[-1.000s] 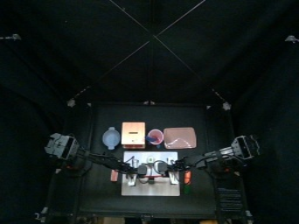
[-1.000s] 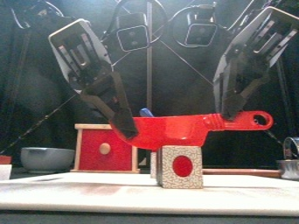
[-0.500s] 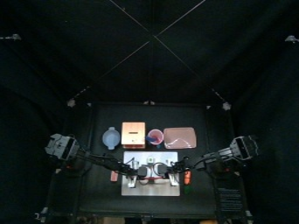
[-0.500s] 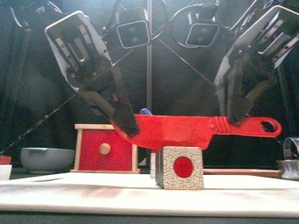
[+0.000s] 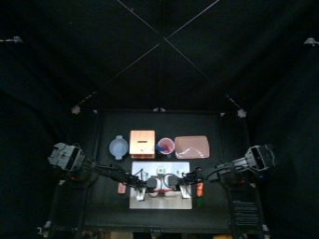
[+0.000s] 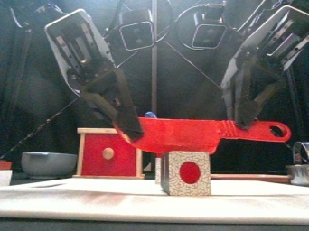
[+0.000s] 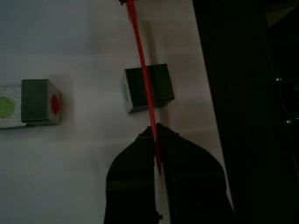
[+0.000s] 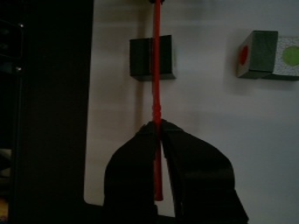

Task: Cut the sushi into 4 pieces with the knife
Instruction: Cut the sushi into 4 pieces

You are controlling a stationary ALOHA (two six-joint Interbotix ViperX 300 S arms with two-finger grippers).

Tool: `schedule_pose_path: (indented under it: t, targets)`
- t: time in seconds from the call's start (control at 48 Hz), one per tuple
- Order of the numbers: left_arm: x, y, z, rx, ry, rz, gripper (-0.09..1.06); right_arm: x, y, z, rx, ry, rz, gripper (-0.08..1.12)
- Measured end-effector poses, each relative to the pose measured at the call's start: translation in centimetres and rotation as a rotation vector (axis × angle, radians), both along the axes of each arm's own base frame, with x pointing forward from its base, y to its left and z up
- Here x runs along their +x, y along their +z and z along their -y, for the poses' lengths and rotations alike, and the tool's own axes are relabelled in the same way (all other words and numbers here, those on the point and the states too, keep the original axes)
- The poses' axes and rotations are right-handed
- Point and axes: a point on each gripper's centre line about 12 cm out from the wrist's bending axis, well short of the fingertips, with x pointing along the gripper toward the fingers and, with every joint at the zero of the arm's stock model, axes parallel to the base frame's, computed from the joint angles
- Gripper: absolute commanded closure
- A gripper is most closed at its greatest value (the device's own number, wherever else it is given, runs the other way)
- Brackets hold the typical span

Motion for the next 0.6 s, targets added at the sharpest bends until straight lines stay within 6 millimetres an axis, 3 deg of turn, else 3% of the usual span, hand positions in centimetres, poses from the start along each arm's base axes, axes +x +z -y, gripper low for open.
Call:
schedule_pose_path:
  t: [0.188, 0.604]
  targets:
    - [0.0, -0.1, 0.0, -0.003, 0.003, -0.002, 0.67, 0.0, -0.2, -0.1, -0.001, 0.001, -0.005, 0.73]
    - [-0.1, -2.3, -0.5, 0.015, 0.011, -0.056, 0.67, 0.3, -1.9, 0.1, -0.012, -0.005, -0.044, 0.73]
